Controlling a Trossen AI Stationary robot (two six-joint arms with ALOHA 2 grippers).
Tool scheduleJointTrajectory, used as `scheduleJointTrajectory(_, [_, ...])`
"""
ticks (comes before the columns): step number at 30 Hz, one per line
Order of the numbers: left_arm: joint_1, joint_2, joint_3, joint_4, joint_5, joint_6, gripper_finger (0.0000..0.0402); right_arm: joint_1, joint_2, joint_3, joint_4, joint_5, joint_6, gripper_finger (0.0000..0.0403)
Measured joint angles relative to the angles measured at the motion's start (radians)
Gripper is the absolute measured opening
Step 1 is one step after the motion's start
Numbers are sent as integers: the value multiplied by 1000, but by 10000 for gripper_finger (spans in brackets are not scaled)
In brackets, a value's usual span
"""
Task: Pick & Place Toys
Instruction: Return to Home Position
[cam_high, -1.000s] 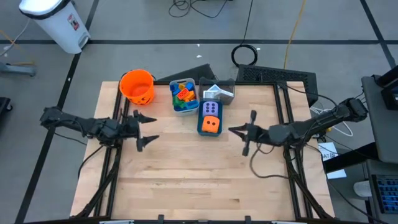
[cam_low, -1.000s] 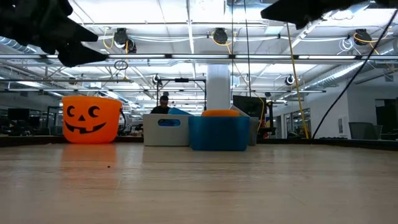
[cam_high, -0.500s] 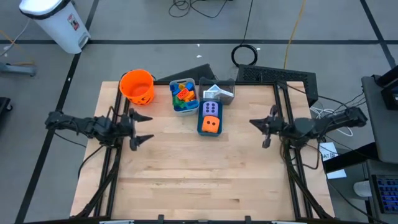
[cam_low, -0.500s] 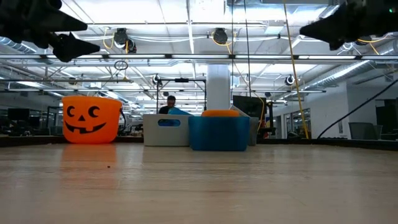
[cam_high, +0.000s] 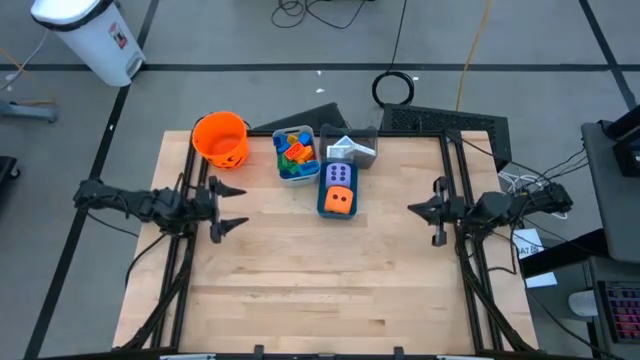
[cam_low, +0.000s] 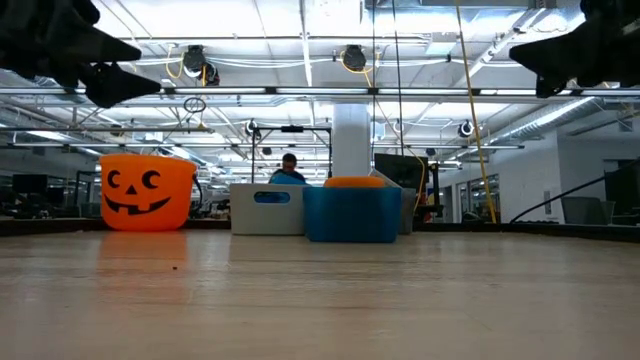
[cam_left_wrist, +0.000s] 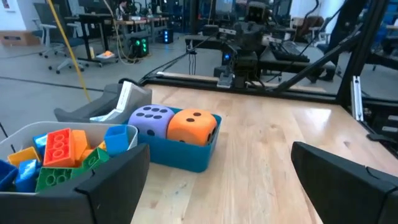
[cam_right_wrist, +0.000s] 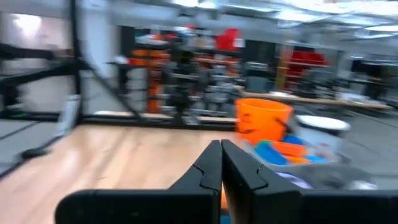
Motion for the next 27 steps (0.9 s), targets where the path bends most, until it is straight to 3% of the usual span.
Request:
scheduleJointTrajectory(3, [0, 0, -55, 81, -1, 8, 397, 0, -17, 0, -38, -80, 14, 0])
scheduleJointTrajectory(11, [19, 0, -199, 237, -24, -27, 397, 0, -23, -76, -5, -82, 67, 0])
scheduleJointTrajectory(22, [29, 1, -196, 242, -11, -17, 397, 0, -24, -90, 20, -207, 14, 0])
scheduleJointTrajectory(27, [29, 2, -196, 225, -11, -6, 397, 0, -21, -90, 26, -208, 43, 0])
